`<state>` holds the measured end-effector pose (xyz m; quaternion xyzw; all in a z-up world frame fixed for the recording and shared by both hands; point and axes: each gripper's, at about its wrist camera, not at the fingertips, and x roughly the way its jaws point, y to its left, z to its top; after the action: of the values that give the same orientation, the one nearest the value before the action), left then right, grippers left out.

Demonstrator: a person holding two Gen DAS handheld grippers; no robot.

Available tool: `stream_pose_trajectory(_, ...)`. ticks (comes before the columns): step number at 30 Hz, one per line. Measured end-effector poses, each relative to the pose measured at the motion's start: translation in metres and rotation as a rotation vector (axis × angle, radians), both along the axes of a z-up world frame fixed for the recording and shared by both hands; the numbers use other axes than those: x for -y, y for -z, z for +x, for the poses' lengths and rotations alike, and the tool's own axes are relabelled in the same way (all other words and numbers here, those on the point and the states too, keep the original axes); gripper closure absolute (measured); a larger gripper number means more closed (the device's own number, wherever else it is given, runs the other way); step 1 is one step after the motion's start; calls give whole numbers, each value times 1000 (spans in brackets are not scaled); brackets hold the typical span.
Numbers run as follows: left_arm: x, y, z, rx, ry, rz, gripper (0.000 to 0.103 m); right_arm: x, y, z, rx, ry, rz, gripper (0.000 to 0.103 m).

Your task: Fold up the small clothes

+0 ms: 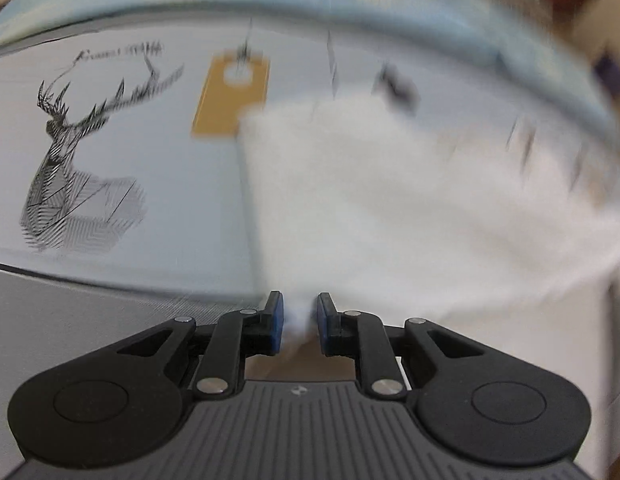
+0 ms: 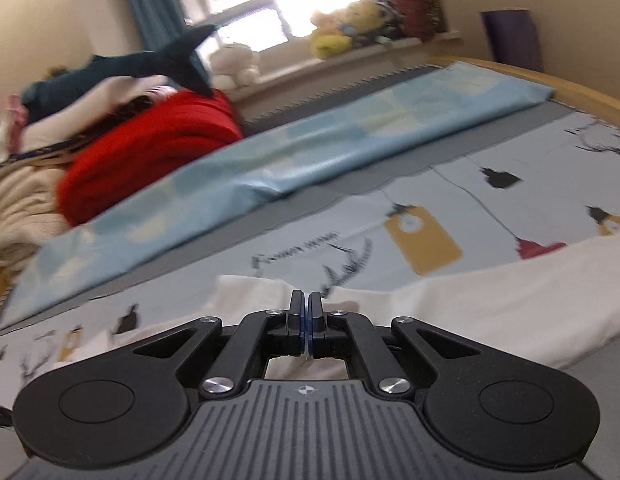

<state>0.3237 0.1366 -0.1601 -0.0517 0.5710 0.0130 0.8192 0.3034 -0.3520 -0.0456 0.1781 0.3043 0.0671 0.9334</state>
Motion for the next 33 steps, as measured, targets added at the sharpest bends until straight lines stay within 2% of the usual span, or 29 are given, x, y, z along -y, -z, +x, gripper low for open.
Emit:
stream_pose_trajectory(1,-1,3,-3,-26,37,34,66,1,0,-1,-6,-9,-12,103)
stream_pose_trajectory(2,-3,3,-5,-41,69,53,64,1,3,2,-57,-4,-50,102)
stream_pose_trajectory(4,-7,-2,-7,-63,73,53,65,1,31,16,-350,41,-228,102)
stream_pose_trajectory(5,-6,-7,-8,-55,84,72,66,2,45,18,-464,94,-326,98)
stream_pose_trajectory(6,-1,-13,-9,-42,107,107,66,8,52,17,-508,171,-386,94)
stream_pose_trajectory(7,3,-20,-9,-25,120,127,66,14,49,15,-470,206,-346,94)
stream_pose_trajectory(8,7,-27,-9,4,123,122,66,18,40,14,-409,212,-262,94)
stream_pose_trajectory(11,11,-40,-7,79,107,11,66,11,16,7,-215,127,-114,94)
stream_pose_trajectory(12,14,-40,-5,86,108,-17,66,5,13,7,-182,82,-76,93)
stream_pose_trajectory(14,19,-29,-1,59,110,-37,66,-3,21,9,-205,-7,-23,84)
stream_pose_trajectory(15,21,-17,1,15,101,-25,66,-8,30,13,-263,-34,-35,79)
stream_pose_trajectory(16,22,-5,3,-35,90,0,66,-11,43,17,-346,-34,-89,79)
stream_pose_trajectory(17,22,4,4,-50,87,16,66,-11,57,19,-426,-8,-160,70)
stream_pose_trajectory(18,23,3,5,-44,84,17,66,-6,62,19,-447,15,-160,62)
stream_pose_trajectory(20,26,-8,9,-26,56,19,66,6,51,20,-430,68,-89,61)
stream_pose_trajectory(22,32,-29,12,38,40,16,66,19,33,15,-349,119,-95,60)
stream_pose_trajectory(24,39,-47,15,87,-4,-2,65,33,25,12,-308,165,-87,60)
stream_pose_trajectory(28,65,-77,16,160,-58,-61,64,81,29,1,-311,308,-44,60)
stream_pose_trajectory(33,113,-102,17,216,2,-96,62,147,38,-25,-303,479,12,60)
